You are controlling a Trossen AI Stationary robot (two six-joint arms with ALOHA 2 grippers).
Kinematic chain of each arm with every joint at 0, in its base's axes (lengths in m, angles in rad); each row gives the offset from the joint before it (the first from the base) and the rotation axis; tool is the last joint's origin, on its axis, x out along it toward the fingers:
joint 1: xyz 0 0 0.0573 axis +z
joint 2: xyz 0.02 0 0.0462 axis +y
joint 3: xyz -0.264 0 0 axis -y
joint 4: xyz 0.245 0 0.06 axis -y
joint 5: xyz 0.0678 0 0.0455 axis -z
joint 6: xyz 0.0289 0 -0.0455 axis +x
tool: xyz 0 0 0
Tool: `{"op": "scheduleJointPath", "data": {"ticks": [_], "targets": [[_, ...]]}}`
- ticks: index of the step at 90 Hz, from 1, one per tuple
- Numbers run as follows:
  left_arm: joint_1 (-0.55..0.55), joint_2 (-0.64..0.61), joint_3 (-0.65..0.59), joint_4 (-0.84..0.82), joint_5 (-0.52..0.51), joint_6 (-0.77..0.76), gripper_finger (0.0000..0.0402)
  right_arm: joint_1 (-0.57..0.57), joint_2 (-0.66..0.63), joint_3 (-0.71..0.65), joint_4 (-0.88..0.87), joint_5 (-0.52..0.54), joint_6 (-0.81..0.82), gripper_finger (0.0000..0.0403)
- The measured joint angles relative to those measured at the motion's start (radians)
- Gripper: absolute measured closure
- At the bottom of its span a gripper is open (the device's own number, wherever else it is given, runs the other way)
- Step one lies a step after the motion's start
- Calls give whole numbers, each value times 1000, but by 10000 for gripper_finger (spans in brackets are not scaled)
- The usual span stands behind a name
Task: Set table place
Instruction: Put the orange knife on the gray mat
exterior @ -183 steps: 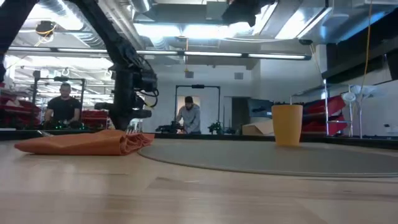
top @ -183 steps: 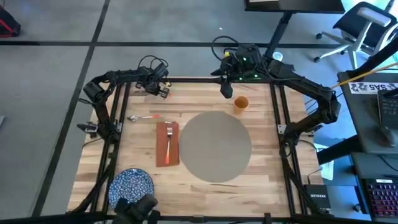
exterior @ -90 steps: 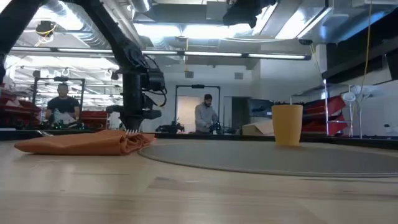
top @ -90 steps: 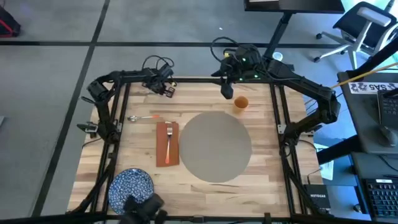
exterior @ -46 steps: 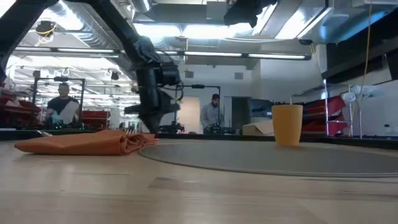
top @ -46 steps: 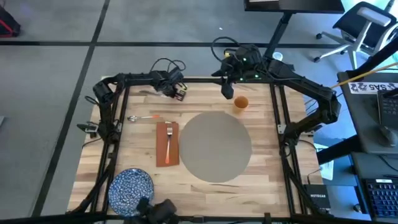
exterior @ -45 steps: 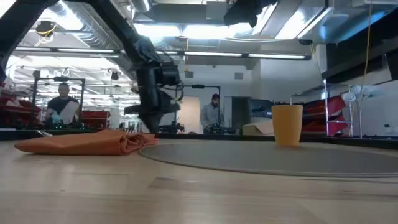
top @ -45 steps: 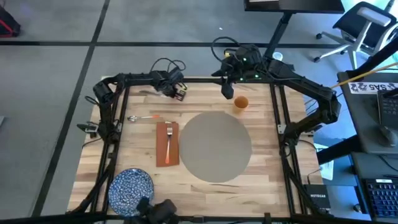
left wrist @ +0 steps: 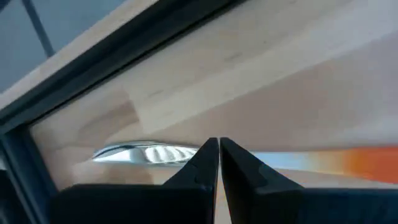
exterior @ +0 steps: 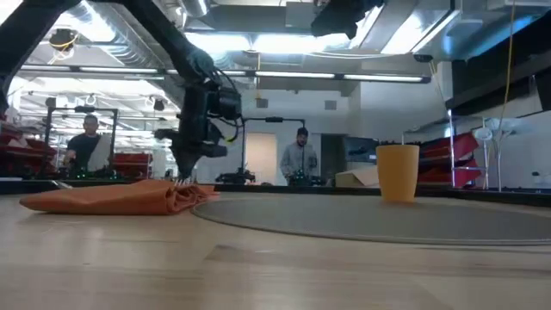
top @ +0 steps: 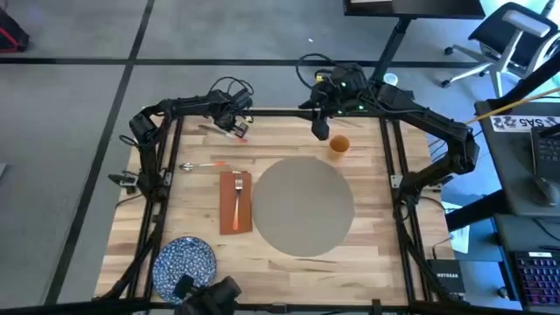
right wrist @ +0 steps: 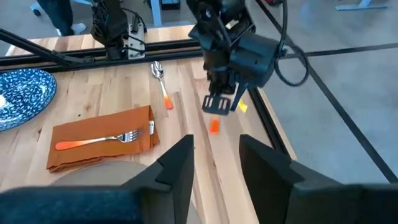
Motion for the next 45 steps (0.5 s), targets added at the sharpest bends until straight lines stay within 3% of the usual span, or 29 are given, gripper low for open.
{"op": "scheduleJointPath", "data": {"ticks": [45], "targets": [[82, -3, -50, -48, -4, 17, 402, 0, 0, 0, -1, 1, 0, 288]]}}
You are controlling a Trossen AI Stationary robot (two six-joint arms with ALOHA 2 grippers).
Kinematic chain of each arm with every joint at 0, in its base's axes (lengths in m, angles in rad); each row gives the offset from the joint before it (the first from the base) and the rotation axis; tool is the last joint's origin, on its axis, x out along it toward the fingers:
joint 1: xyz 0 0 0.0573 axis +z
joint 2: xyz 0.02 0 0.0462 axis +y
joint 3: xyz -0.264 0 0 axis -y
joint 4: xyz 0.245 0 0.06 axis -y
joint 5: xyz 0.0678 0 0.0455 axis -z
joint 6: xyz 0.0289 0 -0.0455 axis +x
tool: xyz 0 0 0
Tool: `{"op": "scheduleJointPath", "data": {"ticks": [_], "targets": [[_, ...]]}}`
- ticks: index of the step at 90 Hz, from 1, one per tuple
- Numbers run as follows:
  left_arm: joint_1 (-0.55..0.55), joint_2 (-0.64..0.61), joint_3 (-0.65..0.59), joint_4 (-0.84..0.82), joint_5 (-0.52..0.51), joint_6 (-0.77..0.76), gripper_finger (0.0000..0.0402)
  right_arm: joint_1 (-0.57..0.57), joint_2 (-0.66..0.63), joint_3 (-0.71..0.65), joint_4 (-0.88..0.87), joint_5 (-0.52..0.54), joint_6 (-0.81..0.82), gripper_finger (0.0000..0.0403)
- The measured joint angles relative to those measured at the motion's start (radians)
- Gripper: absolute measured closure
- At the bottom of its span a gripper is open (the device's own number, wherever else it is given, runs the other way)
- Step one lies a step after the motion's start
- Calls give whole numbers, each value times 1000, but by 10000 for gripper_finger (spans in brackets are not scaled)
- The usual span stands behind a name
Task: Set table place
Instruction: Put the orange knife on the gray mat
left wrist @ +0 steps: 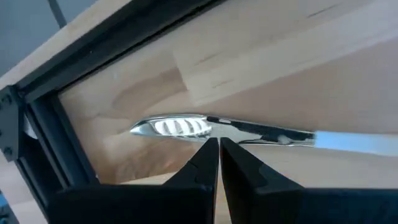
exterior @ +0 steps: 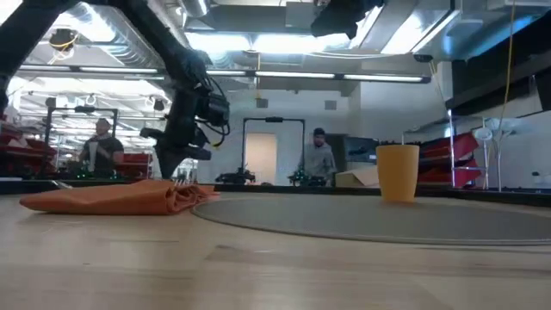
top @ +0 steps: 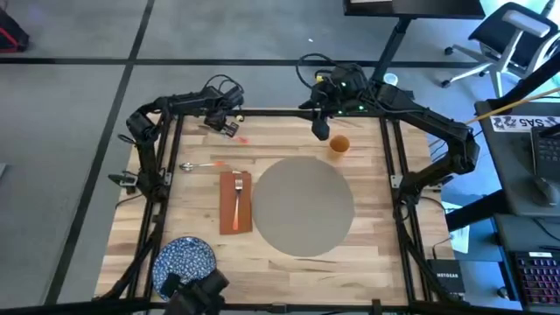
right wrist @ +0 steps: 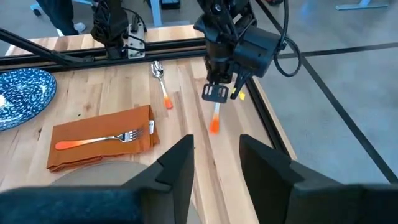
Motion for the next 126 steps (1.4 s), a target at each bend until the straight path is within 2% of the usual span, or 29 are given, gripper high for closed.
{"op": "scheduleJointPath", "data": {"ticks": [24, 84, 109, 126], "targets": [[0, 0, -61, 72, 21, 2, 402, 0, 0, 0, 5, 0, -11, 288], [-21, 11, -62, 153, 83, -5, 402, 0, 0, 0, 7, 0, -10, 288], [-105, 55, -58, 162, 97, -53, 401, 0, 0, 0, 6, 0, -8, 288], [-165, 58, -48, 216, 167, -92, 401, 0, 0, 0, 6, -2, -11, 288]]}}
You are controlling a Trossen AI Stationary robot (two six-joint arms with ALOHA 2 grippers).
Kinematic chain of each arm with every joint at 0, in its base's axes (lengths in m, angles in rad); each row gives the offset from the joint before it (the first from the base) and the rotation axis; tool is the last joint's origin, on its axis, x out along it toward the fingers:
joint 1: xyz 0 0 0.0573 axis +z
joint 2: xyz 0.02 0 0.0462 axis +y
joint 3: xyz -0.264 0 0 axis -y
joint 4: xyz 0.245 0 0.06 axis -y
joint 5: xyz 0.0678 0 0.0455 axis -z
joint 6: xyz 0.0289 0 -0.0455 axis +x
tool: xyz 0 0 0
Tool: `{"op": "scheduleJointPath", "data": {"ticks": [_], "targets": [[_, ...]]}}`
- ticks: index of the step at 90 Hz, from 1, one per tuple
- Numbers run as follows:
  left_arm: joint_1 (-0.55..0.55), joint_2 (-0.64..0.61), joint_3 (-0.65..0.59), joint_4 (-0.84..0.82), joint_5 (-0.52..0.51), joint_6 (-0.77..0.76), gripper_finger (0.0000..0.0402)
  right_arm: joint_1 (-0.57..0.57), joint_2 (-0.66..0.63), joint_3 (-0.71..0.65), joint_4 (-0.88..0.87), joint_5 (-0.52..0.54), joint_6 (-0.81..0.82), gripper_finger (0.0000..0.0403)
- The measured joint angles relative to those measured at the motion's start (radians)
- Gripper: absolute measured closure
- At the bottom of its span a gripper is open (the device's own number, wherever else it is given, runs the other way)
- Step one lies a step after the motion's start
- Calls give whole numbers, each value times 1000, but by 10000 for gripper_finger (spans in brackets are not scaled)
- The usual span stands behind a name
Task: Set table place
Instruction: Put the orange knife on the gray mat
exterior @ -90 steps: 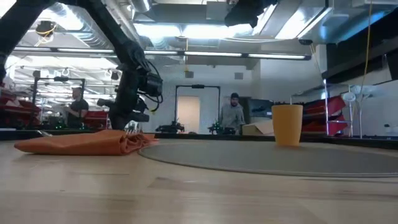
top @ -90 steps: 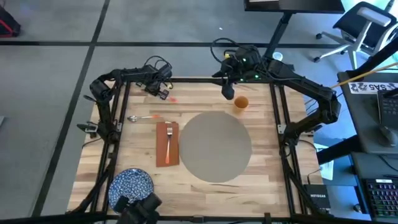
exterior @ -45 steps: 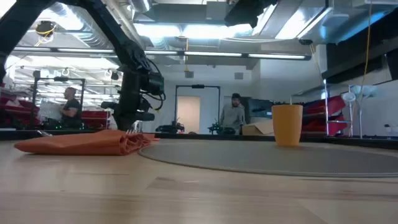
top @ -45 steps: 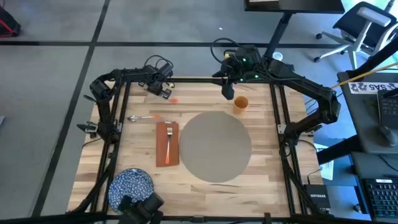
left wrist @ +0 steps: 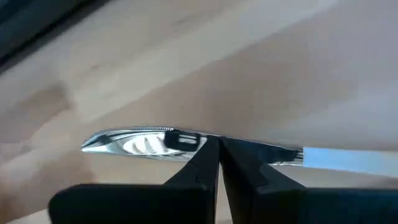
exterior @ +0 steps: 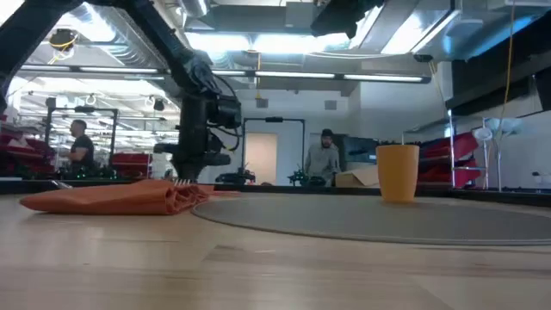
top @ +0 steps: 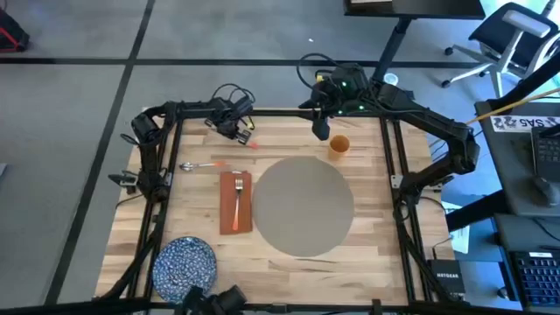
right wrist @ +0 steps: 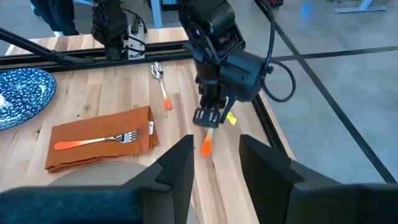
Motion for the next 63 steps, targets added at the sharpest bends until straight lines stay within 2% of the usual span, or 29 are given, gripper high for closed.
{"op": "scheduleJointPath", "data": {"ticks": [29, 63], "targets": [[-70, 2, -1, 99, 72, -51, 401, 0, 0, 0, 0, -1, -4, 288], [-75, 5, -4, 207, 138, -79, 401, 0, 0, 0, 0, -1, -4, 288]]}}
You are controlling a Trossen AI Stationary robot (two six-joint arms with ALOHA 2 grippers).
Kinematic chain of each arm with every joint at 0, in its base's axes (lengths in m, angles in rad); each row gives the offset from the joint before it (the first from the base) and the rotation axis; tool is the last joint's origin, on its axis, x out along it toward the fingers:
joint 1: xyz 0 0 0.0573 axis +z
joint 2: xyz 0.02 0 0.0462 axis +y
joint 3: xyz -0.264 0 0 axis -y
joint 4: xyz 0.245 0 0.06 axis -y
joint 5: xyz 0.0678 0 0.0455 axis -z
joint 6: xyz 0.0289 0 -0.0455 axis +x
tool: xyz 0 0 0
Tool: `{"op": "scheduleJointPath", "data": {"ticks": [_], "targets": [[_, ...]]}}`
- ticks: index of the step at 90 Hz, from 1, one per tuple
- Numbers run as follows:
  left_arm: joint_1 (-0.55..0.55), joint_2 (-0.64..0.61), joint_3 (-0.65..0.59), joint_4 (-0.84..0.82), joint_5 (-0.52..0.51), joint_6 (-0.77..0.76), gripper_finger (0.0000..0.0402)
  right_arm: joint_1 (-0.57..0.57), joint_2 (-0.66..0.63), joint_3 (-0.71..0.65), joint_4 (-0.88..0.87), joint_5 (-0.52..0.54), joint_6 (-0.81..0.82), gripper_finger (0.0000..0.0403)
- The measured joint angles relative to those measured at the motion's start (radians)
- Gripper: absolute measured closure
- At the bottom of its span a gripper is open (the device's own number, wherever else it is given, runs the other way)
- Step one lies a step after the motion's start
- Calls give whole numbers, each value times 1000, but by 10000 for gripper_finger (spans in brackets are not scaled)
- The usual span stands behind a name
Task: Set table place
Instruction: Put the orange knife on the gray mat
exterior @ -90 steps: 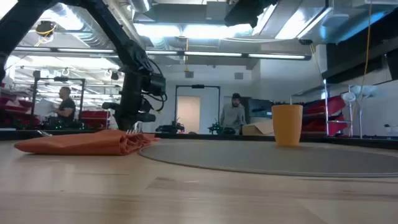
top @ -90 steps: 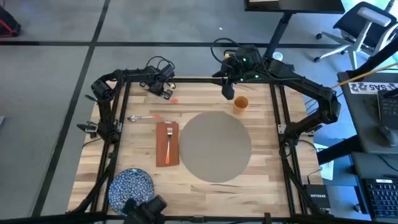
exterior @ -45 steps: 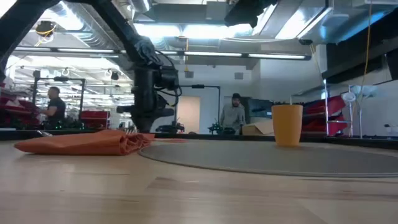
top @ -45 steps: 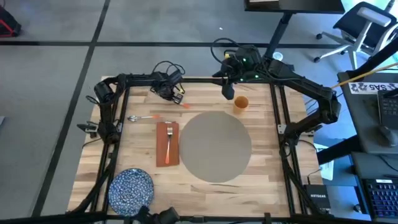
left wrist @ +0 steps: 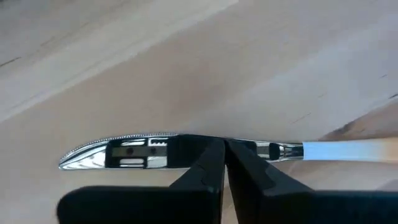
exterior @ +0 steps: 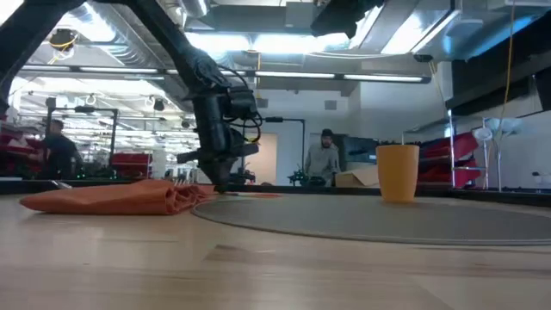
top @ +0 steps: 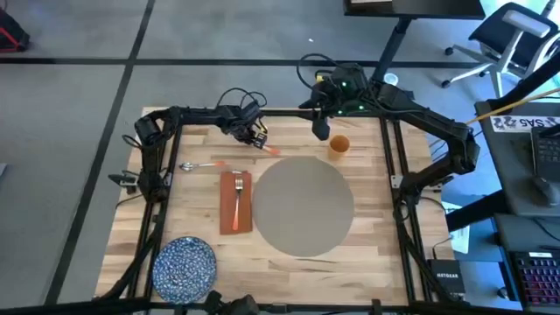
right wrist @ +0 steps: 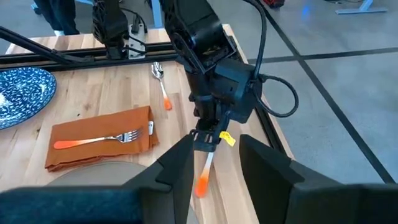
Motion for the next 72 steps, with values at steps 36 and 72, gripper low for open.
{"op": "scheduleJointPath", "data": {"ticks": [36, 72], "targets": [[0, -13, -1, 103, 106, -21, 401, 0, 0, 0, 0, 0, 0, 288], [-9, -45, -3, 99, 100, -2, 401, 0, 1, 0, -36, -1, -1, 288]]}}
